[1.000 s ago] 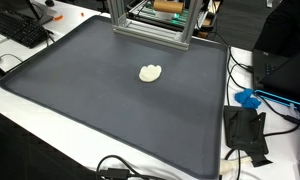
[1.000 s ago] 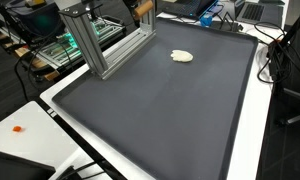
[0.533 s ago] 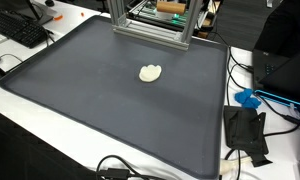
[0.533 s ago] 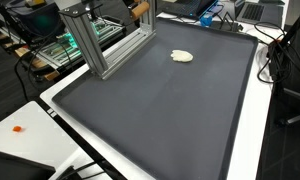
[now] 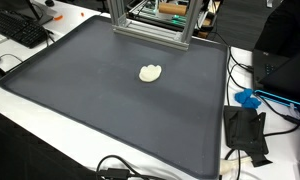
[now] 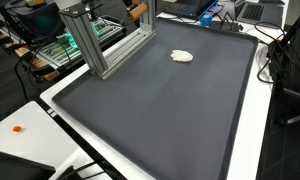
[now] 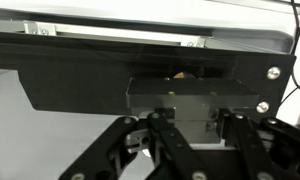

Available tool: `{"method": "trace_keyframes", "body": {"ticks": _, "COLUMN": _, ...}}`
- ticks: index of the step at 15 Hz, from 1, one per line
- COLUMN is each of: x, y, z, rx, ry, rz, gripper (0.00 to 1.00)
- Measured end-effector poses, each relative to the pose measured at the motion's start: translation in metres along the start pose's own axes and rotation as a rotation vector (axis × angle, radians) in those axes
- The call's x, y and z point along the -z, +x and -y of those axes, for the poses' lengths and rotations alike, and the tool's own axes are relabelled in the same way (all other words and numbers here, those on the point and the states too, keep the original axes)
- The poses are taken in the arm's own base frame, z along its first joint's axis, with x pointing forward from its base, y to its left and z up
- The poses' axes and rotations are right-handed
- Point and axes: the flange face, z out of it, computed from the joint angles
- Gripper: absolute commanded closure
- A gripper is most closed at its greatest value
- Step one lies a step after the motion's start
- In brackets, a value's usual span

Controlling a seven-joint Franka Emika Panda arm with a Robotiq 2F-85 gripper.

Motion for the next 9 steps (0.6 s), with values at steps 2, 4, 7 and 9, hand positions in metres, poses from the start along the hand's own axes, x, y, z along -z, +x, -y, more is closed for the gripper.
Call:
{"method": "trace_keyframes", "body": {"ticks": 2, "x": -0.0026, "y": -0.0010, "z": 0.0002, "rx": -0.009, "ry": 0.005, "rz": 0.006, "gripper": 0.78}}
{"method": "trace_keyframes", "body": {"ticks": 4, "x": -0.0044, "y": -0.0015, "z": -0.0001, "rx": -0.028, "ry": 0.009, "rz": 0.009, "gripper": 0.78}}
{"method": "trace_keyframes", "body": {"ticks": 7, "x": -0.0092, "y": -0.0027, "z": -0.0012, "rx": -0.067, "ry": 0.019, "rz": 0.017, "gripper": 0.78}}
{"method": "trace_keyframes", "body": {"ticks": 9, "x": -0.0090, "y": -0.0035, "z": -0.0020, "rx": -0.085, "ry": 0.024, "rz": 0.014, "gripper": 0.28}}
